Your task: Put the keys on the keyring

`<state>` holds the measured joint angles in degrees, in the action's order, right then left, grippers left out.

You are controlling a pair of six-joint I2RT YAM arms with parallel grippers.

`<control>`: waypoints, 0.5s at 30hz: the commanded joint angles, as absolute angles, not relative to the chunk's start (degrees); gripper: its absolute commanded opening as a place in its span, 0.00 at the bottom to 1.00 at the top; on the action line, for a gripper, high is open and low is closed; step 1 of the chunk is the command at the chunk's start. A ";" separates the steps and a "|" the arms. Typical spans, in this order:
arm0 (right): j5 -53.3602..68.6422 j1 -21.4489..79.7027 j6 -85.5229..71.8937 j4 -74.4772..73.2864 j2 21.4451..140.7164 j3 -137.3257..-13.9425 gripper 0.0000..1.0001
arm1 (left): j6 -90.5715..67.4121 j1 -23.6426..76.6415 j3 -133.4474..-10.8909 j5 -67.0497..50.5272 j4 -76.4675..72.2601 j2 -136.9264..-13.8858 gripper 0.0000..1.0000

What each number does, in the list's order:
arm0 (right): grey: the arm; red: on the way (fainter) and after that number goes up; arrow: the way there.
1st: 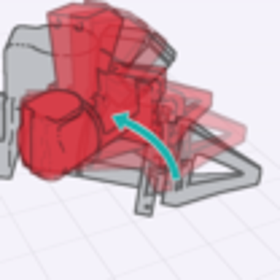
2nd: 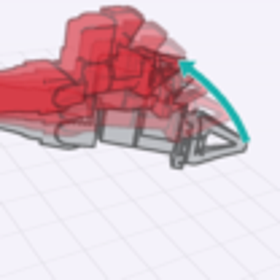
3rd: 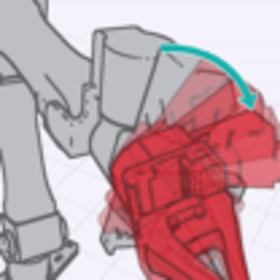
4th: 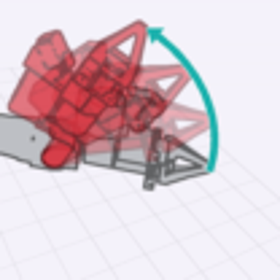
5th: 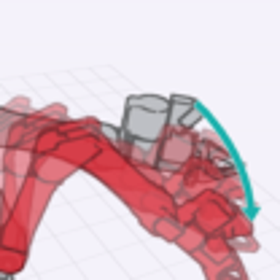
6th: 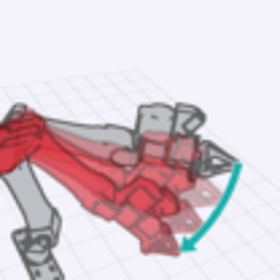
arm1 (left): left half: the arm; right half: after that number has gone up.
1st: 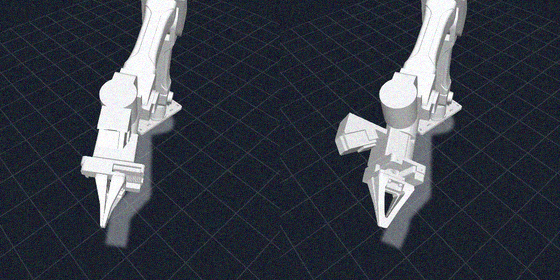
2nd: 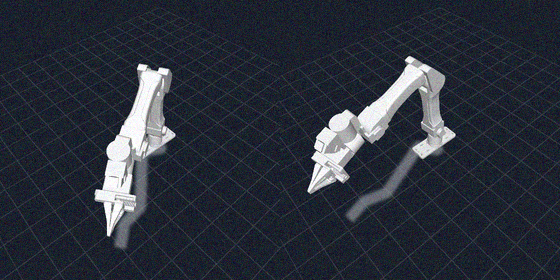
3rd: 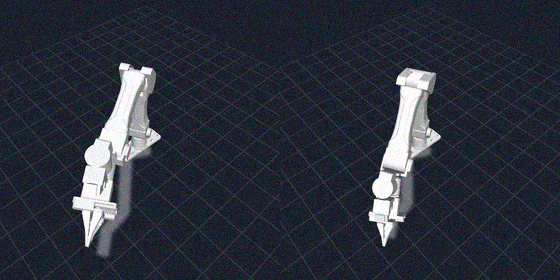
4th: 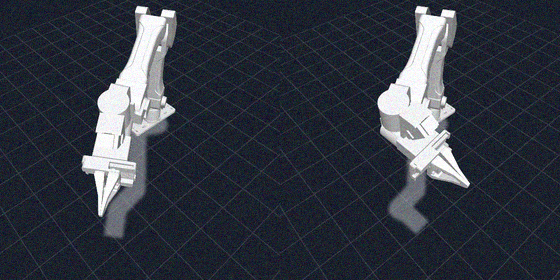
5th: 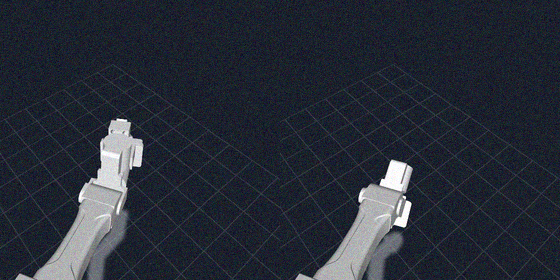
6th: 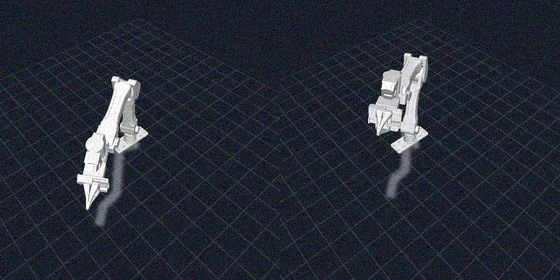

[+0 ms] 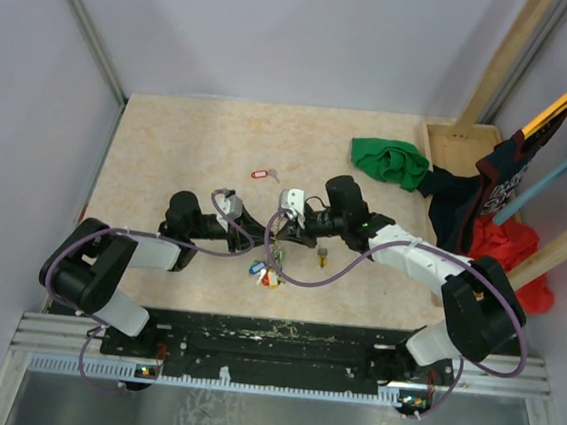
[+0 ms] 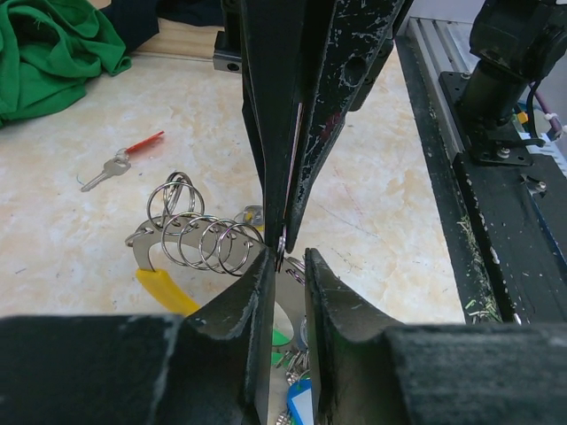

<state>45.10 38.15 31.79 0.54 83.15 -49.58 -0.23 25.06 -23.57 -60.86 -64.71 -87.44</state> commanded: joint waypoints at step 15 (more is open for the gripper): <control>46.37 39.11 32.46 2.45 81.45 -53.34 0.12 | 4.03 25.41 -23.80 -60.49 -63.81 -86.25 0.00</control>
